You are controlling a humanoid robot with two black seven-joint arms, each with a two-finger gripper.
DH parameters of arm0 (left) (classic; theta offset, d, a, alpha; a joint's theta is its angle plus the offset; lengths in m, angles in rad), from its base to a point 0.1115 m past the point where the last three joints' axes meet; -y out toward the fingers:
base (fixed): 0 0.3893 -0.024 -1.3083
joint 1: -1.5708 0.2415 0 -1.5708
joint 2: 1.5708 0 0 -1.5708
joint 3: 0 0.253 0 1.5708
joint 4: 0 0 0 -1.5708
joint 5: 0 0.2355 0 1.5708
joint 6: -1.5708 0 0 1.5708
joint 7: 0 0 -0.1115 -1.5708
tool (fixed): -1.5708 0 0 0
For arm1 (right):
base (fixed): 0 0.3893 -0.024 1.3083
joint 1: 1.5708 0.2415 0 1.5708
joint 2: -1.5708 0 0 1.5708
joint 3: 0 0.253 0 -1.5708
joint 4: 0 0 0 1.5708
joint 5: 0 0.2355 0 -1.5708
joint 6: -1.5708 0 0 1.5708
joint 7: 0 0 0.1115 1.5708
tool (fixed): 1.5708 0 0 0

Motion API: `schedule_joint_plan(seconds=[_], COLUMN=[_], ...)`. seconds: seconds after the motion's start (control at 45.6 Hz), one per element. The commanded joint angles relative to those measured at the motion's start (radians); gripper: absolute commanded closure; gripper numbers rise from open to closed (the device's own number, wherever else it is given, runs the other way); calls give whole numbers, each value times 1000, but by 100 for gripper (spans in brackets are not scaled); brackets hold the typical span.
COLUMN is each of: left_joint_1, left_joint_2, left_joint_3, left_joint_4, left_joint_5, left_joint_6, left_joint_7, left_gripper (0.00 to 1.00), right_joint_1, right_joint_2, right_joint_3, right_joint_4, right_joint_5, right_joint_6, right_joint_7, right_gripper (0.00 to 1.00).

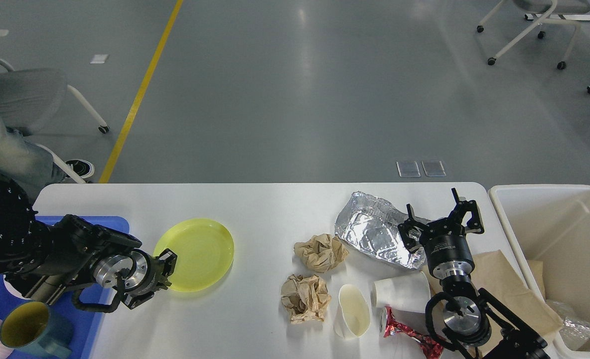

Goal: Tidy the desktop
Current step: 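Grasp the edge of the yellow plate with the left gripper, then lift the yellow plate and carry it over the blue tray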

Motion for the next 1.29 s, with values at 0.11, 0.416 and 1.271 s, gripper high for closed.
schedule_joint_plan(seconds=[0.11, 0.416, 1.271], left_joint_1=[-6, -80, -955], left_joint_2=[-1, 16, 168], left_joint_3=[0, 20, 274], left_joint_4=[-1, -41, -501], left_joint_5=[-3, -2, 239], left_joint_6=[-30, -76, -473], left_joint_7=[4, 11, 56], left_gripper=[100, 100, 100], right_joint_1=[0, 0, 1], right_joint_2=[0, 0, 0], right_joint_3=[0, 0, 0], right_joint_4=[0, 0, -1], right_joint_5=[0, 0, 0], right_joint_6=[0, 0, 0], right_joint_7=[0, 0, 0], right_gripper=[0, 0, 0])
